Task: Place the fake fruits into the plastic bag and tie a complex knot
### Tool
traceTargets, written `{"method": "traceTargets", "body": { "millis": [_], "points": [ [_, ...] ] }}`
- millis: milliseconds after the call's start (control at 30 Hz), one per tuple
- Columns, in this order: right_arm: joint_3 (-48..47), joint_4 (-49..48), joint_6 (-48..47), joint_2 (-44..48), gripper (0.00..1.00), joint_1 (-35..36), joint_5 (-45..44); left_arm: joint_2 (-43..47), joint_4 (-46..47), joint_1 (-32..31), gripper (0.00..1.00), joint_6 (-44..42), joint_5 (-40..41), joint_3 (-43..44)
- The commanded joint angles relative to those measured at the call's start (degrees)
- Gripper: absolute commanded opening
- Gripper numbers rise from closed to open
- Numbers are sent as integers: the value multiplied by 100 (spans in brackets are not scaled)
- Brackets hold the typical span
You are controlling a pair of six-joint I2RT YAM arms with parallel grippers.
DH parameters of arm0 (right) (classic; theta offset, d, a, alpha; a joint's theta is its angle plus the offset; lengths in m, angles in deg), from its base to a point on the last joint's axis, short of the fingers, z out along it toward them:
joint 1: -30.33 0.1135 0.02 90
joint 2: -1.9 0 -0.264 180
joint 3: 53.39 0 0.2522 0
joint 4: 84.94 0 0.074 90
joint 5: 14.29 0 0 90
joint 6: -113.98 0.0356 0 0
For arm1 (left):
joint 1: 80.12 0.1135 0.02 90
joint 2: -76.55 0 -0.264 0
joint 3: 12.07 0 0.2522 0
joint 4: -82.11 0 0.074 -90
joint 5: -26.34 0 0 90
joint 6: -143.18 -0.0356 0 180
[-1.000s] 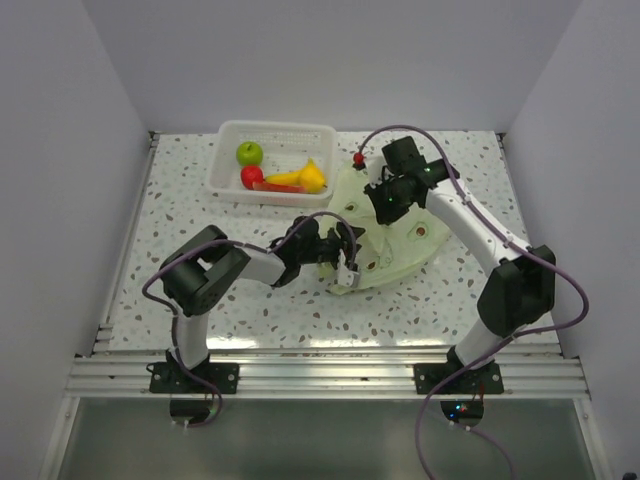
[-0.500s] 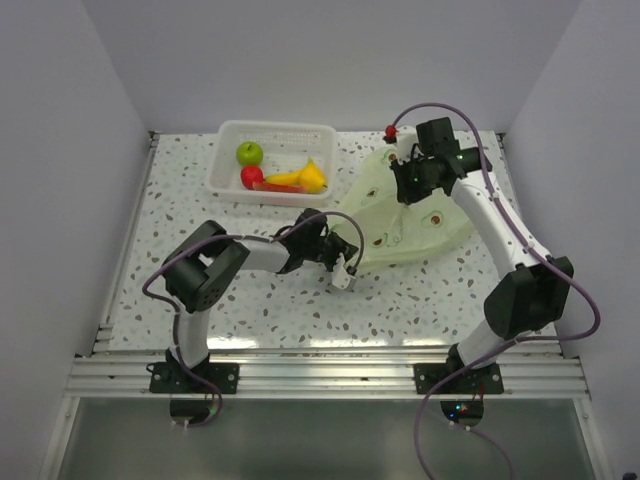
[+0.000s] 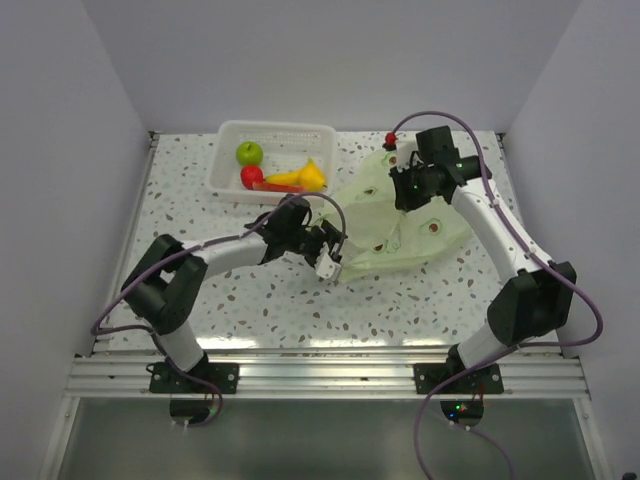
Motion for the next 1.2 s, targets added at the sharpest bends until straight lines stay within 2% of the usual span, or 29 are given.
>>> {"method": "traceTargets", "body": {
  "millis": [0, 67, 200, 233, 267, 300, 367, 433, 467, 500, 567, 700, 833, 1000, 1167],
  "points": [
    [425, -340, 99, 258, 0, 3, 195, 970, -966, 93, 69, 1040, -744, 318],
    [566, -578, 169, 241, 0, 3, 100, 1451, -1667, 102, 74, 1164, -789, 337],
    [900, -1148, 336, 267, 0, 3, -129, 2183, -2286, 488, 76, 1752, -894, 196],
    [927, -1220, 432, 250, 0, 3, -165, 2297, -2035, 593, 76, 2032, -842, 187],
    [945, -1272, 511, 258, 0, -6, -252, 2455, -1745, 890, 78, 2983, -641, 187],
    [989, -1386, 573, 259, 0, -6, -305, 2483, -1507, 1076, 81, 3410, -552, 291],
    [1033, -1475, 810, 285, 0, 3, -463, 2248, -859, 1689, 89, 4506, -255, 537],
    [1147, -1659, 1125, 346, 0, 3, -692, 1870, -618, 1973, 90, 5099, 167, 1204],
    [1182, -1712, 1232, 381, 0, 3, -762, 1415, -496, 2253, 90, 5676, 552, 1468],
    [1252, -1808, 1346, 443, 0, -6, -876, 1176, -451, 2342, 90, 5943, 826, 1992],
    [1270, -1844, 1557, 461, 0, 3, -929, 545, -468, 2544, 90, 6418, 1519, 2479],
    [1200, -1888, 1821, 417, 0, -6, -1131, -266, -415, 2607, 90, 6614, 2549, 3419],
    [1095, -1888, 2024, 294, 0, -6, -1517, -1179, -116, 2677, 90, 6780, 3577, 3948],
    [910, -1792, 2182, 109, 0, -14, -1431, -2130, -485, 2721, 92, 6807, 4238, 4922],
    [805, -1783, 2165, -57, 0, -14, -1466, -2658, -406, 2800, 95, 6895, 4651, 5179]
  ]
}}
